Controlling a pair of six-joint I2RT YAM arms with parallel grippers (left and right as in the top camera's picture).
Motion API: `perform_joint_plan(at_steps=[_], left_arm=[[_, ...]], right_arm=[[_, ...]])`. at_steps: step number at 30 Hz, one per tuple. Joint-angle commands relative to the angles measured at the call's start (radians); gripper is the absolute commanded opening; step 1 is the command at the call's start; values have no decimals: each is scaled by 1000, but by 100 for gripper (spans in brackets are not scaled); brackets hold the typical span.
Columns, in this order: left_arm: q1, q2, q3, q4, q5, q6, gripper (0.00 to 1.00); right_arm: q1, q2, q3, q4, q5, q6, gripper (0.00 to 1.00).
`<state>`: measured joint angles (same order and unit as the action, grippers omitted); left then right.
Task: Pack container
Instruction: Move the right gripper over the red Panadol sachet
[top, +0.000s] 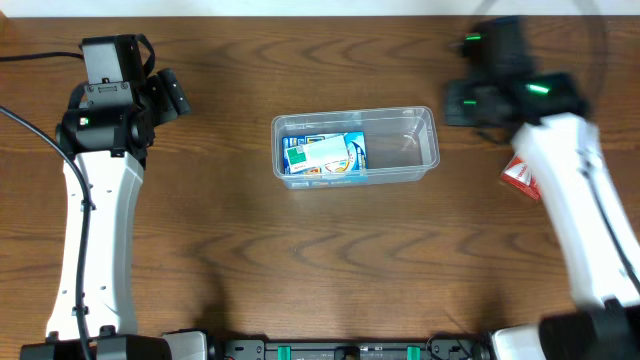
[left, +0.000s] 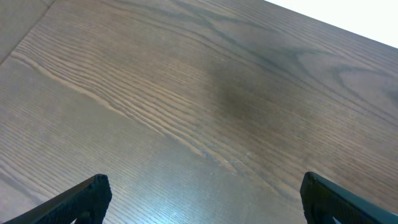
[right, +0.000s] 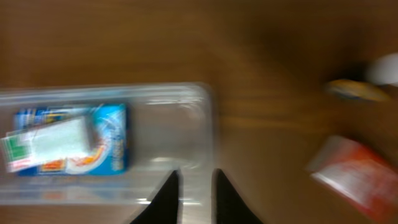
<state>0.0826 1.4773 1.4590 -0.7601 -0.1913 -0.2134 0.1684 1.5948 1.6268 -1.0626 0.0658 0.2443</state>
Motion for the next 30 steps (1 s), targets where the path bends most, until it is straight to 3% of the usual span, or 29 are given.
perform_joint_plan(at_steps=[1, 3, 7, 10, 24, 30], left_arm=[[2, 0, 3, -3, -16, -13, 98], [2, 0, 3, -3, -16, -13, 98], [2, 0, 3, -3, -16, -13, 98], [2, 0, 3, -3, -15, -13, 98], [2, 0, 3, -3, -15, -13, 98], [2, 0, 3, -3, -15, -13, 98]], right_arm=[[-110, -32, -5, -87, 145, 52, 38], [-179, -40, -5, -155, 144, 104, 47], [-311, -34, -41, -211, 135, 127, 87], [-373, -33, -114, -174, 97, 127, 98], [-406, -27, -544, 330, 53, 137, 99], [-414, -25, -626, 476, 58, 137, 99]])
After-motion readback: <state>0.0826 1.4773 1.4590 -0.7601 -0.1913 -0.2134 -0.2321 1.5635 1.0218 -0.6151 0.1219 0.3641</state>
